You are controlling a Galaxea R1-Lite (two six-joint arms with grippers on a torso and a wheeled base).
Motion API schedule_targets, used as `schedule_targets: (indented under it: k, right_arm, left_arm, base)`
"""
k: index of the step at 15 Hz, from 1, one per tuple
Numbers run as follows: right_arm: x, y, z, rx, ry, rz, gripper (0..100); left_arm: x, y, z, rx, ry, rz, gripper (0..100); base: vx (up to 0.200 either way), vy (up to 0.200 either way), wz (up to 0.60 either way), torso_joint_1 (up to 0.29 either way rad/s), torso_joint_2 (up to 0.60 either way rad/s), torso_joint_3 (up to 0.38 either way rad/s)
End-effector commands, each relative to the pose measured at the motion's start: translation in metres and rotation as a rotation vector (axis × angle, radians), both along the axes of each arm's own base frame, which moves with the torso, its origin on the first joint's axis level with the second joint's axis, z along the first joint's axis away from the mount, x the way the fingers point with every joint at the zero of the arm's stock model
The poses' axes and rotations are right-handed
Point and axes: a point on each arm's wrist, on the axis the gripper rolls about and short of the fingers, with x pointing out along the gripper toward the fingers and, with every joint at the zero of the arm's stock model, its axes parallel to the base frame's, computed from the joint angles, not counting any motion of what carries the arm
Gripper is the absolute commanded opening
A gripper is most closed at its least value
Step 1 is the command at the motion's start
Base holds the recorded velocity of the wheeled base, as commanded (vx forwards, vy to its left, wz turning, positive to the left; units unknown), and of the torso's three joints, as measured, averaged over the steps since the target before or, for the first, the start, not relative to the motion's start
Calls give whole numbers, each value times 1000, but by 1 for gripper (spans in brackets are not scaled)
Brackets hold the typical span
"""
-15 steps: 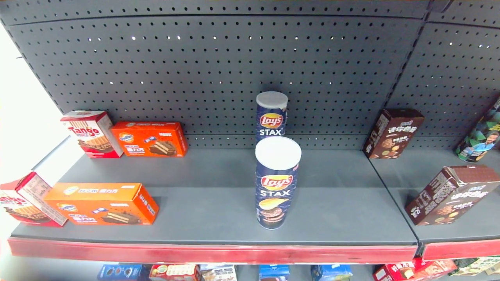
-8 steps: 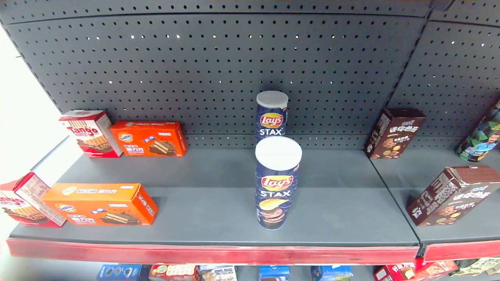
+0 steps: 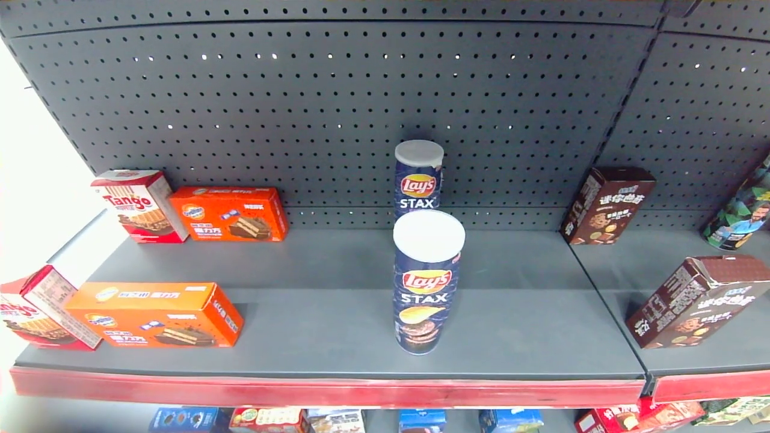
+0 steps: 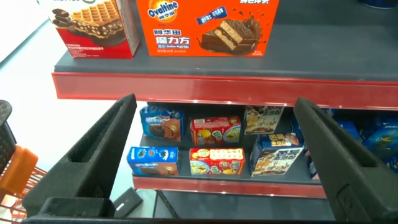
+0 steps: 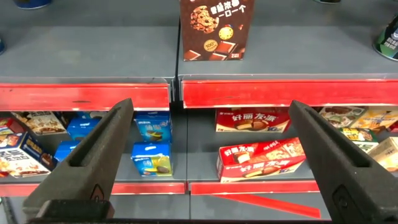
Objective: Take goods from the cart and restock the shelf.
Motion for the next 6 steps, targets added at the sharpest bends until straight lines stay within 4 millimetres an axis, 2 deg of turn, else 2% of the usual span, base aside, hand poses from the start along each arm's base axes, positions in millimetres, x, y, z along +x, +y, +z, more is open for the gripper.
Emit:
schedule_targets:
  k: [1,6]
  right_arm:
    - [0,0,0,2,1,1,100]
    - [0,0,0,5,1,0,100]
  left_arm:
    - [0,0,0,0,1,1,100]
    - [0,0,0,0,1,-1,100]
  base:
    - [0,0,0,0,0,0]
    - [0,0,0,0,0,0]
